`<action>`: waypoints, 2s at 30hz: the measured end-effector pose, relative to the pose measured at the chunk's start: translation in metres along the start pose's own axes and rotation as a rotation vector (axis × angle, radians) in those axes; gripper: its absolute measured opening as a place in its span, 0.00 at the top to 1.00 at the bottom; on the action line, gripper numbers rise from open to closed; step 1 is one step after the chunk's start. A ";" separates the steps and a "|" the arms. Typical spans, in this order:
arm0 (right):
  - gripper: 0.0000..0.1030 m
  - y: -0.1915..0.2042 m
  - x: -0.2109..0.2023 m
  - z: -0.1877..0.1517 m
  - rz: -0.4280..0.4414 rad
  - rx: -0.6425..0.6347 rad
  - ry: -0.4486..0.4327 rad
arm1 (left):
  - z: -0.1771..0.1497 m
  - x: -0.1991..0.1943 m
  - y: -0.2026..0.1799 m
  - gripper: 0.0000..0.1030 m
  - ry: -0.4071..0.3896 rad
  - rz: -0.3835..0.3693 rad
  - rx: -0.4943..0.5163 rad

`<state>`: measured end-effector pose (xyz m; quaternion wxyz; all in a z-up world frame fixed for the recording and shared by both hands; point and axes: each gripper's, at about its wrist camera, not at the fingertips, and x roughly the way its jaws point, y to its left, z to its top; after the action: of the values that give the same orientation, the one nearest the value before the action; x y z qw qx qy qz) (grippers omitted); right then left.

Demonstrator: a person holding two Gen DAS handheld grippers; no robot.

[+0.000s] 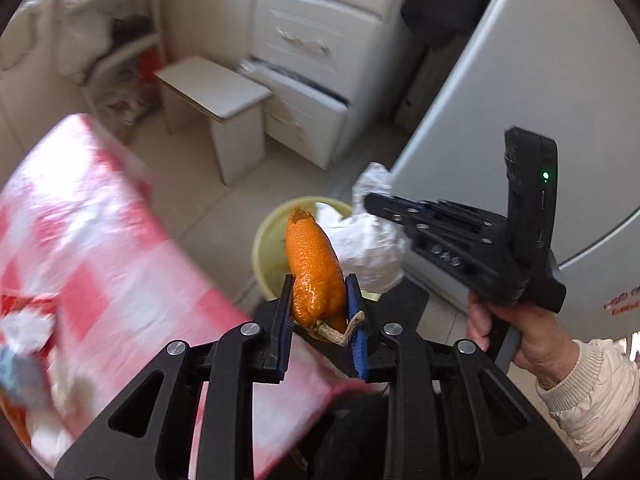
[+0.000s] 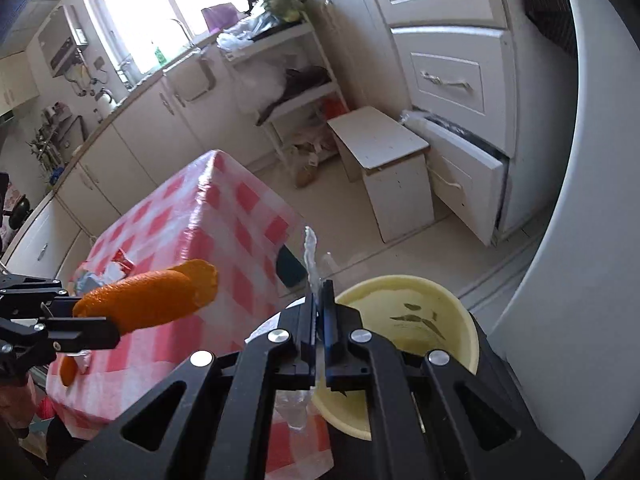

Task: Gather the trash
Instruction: 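Carry peel and tissue to the yellow bin and release both, then return both tools to the table and pause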

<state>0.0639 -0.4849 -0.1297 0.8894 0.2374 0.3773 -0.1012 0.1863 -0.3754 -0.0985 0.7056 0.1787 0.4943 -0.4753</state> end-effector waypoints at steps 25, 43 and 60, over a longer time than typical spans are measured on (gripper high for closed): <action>0.21 0.170 -0.121 0.021 0.253 -0.077 -0.241 | -0.188 -0.206 0.090 0.17 -0.376 0.467 -0.499; 0.15 0.274 -0.057 -0.075 0.276 -0.358 -0.082 | -0.293 -0.229 0.131 0.17 -0.399 0.463 -0.717; 0.15 0.281 -0.057 -0.077 0.263 -0.371 -0.098 | -0.290 -0.239 0.118 0.17 -0.419 0.480 -0.692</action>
<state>0.0772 -0.2030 -0.0379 0.9407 0.1115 0.3114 0.0753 0.1189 0.0088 -0.0465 0.8982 -0.0576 0.4154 -0.1321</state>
